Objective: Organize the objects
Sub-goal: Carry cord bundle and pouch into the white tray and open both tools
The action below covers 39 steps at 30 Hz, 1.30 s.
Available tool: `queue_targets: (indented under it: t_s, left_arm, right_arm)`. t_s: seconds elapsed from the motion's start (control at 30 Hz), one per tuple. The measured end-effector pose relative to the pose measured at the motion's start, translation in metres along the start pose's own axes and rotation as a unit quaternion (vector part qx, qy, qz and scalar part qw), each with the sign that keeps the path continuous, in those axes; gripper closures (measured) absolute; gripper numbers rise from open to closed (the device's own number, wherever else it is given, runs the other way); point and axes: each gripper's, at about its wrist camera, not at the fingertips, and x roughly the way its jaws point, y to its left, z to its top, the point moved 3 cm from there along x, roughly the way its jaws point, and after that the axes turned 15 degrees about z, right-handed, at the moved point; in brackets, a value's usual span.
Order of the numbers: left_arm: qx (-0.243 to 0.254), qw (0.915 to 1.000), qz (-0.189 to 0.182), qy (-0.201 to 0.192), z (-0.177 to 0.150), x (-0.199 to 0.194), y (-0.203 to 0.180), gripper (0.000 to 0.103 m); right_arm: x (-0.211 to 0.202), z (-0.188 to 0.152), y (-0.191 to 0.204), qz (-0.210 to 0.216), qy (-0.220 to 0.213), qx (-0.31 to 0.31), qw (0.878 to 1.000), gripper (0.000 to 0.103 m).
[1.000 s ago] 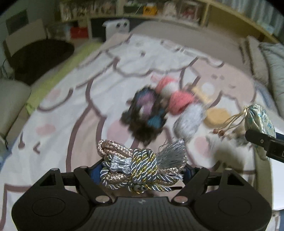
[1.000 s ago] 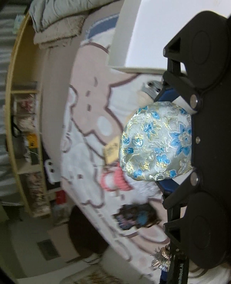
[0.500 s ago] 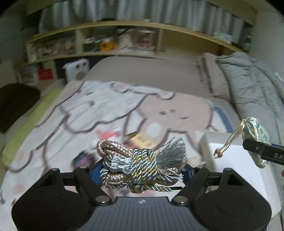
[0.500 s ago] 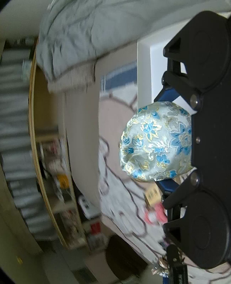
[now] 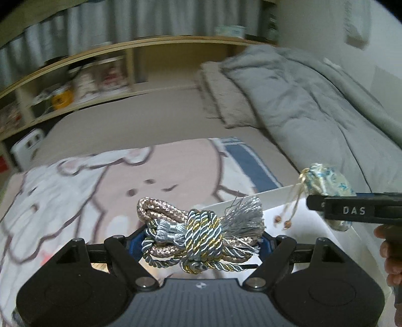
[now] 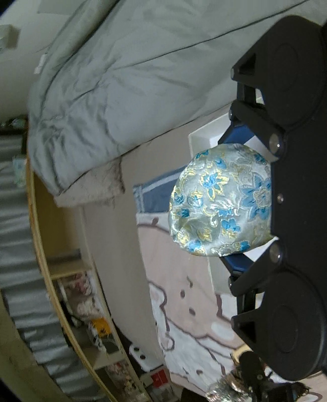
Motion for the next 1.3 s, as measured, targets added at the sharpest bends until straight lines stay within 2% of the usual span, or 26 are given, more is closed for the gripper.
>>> queue_targets:
  t_s: [0.13, 0.27, 0.37, 0.43, 0.47, 0.73, 0.93, 1.3]
  left_arm:
    - [0.06, 0.9978, -0.028, 0.0, 0.007, 0.028, -0.033, 0.02]
    - [0.124, 0.991, -0.049, -0.003, 0.008, 0.05, -0.06, 0.02]
    - [0.142, 0.988, -0.062, 0.008, 0.006, 0.062, -0.071, 0.018]
    - [0.134, 0.9892, -0.056, 0.019, 0.003, 0.069, -0.073, 0.0]
    - [0.128, 0.9905, -0.046, 0.017, 0.003, 0.07, -0.073, 0.0]
    - [0.126, 0.9904, -0.049, 0.025, 0.0, 0.059, -0.068, 0.0]
    - [0.106, 0.9925, -0.048, 0.036, -0.001, 0.048, -0.06, 0.0]
    - [0.051, 0.9943, -0.047, 0.082, -0.012, 0.042, -0.043, 0.0]
  right_arm:
    - [0.017, -0.005, -0.019, -0.01, 0.019, 0.029, 0.999, 0.017]
    - [0.03, -0.007, -0.034, -0.011, 0.024, 0.05, 0.998, 0.017]
    - [0.035, -0.007, -0.038, -0.002, 0.015, 0.06, 0.998, 0.016]
    - [0.036, -0.008, -0.042, -0.007, 0.009, 0.075, 0.997, 0.008]
    - [0.037, -0.008, -0.043, -0.011, 0.011, 0.081, 0.997, 0.003]
    - [0.028, -0.014, -0.049, -0.032, 0.036, 0.088, 0.995, 0.003]
    - [0.018, -0.014, -0.046, -0.036, 0.042, 0.079, 0.995, 0.003]
    - [-0.003, -0.021, -0.046, -0.053, 0.049, 0.057, 0.996, 0.003]
